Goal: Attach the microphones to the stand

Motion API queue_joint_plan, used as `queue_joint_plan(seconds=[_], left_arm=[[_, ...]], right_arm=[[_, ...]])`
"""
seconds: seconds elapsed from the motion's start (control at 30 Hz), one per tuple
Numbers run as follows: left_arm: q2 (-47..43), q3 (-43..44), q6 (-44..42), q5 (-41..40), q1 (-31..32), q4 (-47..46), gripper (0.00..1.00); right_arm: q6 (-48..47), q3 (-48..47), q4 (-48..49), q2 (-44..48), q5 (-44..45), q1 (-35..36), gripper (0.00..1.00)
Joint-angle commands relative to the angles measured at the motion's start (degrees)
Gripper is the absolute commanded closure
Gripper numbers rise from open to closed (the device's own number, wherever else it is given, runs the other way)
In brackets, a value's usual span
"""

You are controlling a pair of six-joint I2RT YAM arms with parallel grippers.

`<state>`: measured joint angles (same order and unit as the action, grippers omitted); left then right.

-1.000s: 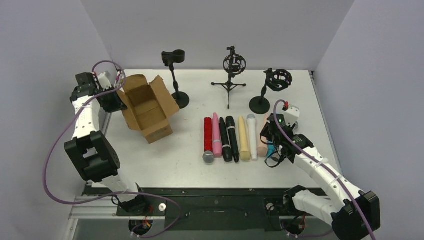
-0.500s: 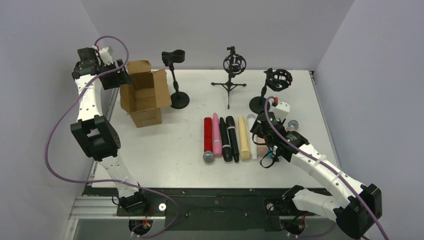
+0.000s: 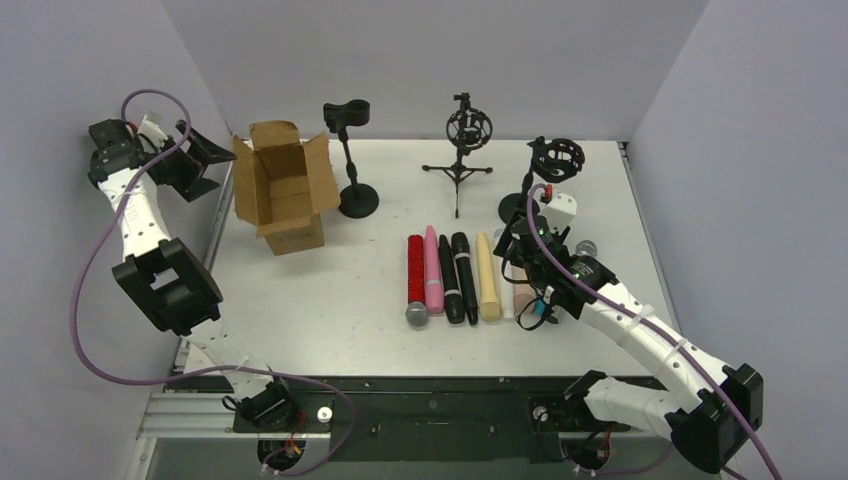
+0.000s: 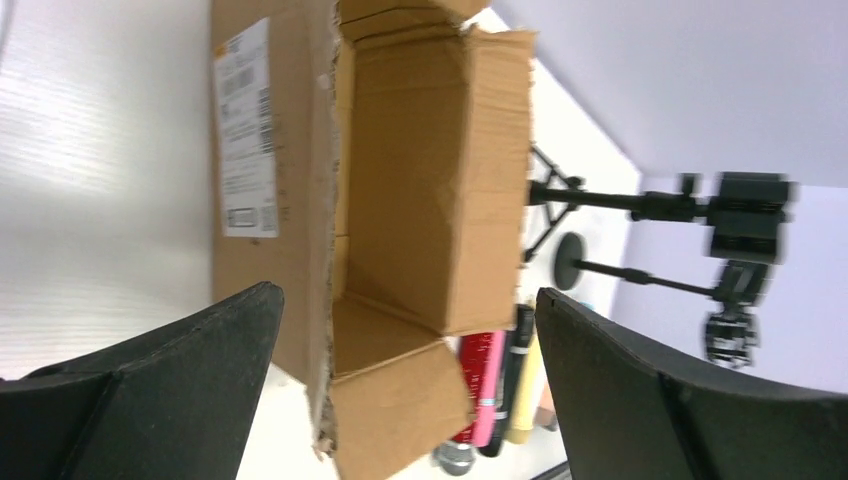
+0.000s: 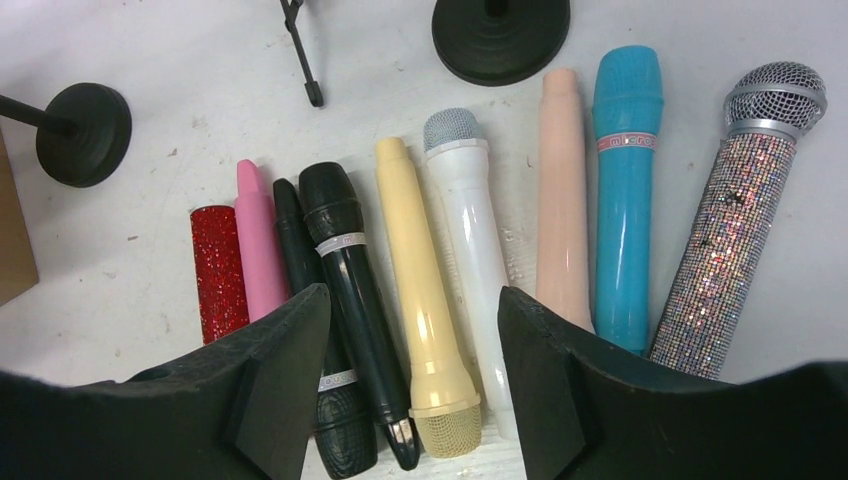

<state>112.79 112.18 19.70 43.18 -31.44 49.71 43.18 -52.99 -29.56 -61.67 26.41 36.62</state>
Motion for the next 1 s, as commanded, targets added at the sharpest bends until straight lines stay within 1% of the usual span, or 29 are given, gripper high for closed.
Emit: queue_joint_plan(seconds=[0.0, 0.03, 0.07, 0.3, 0.47, 0.97], left_arm=[[-6.5, 0.1, 12.7, 9.1, -1.6, -9.9, 0.04], [-6.9, -1.7, 15.6, 9.4, -2.4, -12.6, 0.04], [-7.6, -3.5, 16.3, 10.2, -2.6, -13.5, 0.04], [-8.5, -7.3, 19.1, 10.6, -3.9, -16.6, 0.04], [-9.3, -11.5, 23.1, 12.3, -3.5, -21.6, 0.04], [-11.1, -13.4, 24.2, 12.2, -2.1, -23.3, 0.04]], right_arm=[[-1.5, -3.0, 1.5, -0.4, 2.4, 0.7, 0.41], [-1.5, -3.1, 1.5, -0.3, 2.8, 0.8, 0.41], [-1.6, -3.1, 1.7, -0.1, 3.0, 0.8, 0.41], [-1.0, -1.5, 3.7, 0.3, 3.4, 1.4, 0.41], [-0.8, -0.3, 4.8, 0.6, 4.4, 2.4, 0.41], [-0.8, 0.2, 6.0, 0.6, 5.3, 3.8, 0.41]])
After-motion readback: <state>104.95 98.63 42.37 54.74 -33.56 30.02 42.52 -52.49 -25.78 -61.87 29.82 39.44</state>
